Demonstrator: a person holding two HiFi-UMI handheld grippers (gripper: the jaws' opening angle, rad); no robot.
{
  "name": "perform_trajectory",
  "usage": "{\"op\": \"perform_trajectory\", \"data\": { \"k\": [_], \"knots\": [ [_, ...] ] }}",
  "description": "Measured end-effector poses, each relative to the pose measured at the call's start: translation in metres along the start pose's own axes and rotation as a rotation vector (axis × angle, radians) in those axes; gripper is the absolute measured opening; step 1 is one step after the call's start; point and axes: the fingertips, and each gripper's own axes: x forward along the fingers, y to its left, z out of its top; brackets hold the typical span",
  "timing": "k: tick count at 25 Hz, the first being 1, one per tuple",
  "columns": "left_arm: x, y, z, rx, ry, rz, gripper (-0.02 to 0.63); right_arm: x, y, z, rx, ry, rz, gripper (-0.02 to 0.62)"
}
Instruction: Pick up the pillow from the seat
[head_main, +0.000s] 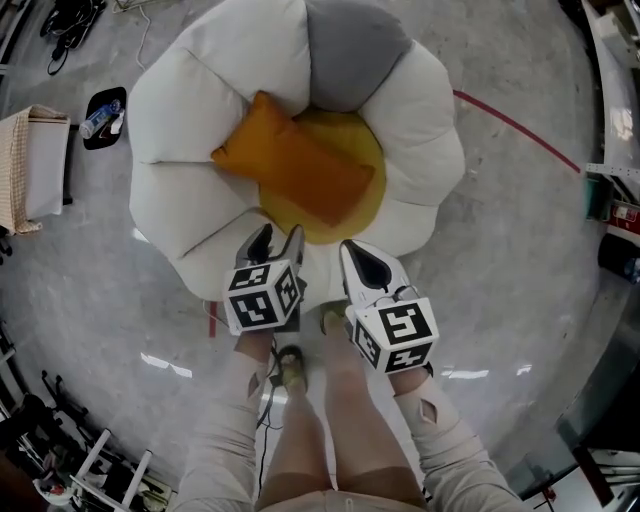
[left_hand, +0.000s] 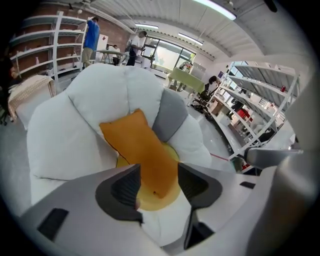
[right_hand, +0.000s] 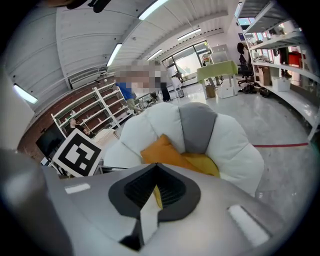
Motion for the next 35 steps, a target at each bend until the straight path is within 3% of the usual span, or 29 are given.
{"op": "perform_trajectory", "data": {
  "k": [8,19,22,25,33,35],
  "knots": [
    [0.086,0.048,-0.001,-0.195,-0.049,-0.012,0.357,0.046,-0.028,-0.024,0.026,0.005,0.003,-0.002],
    [0.165,0.069,0.002,-0.505,-0.090,-0.178,0.535,0.070,-0.043,-0.062,0.036,0.049,0.020,-0.002],
    [0.176,0.068,0.006,-0.498,-0.092,-0.212,0.572,0.072,-0.049,-0.071,0.046,0.062,0.013,-0.002],
    [0.187,0.067,0.015,-0.443,-0.080,-0.218,0.586,0.074,-0.054,-0.075,0.048,0.067,0.008,-0.002],
    [0.198,0.062,0.025,-0.408,-0.078,-0.164,0.582,0.074,-0.061,-0.076,0.061,0.058,-0.015,-0.002],
    [0.195,0.062,0.024,-0.399,-0.067,-0.157,0.551,0.073,-0.061,-0.077,0.060,0.060,-0.019,-0.002]
  ]
}}
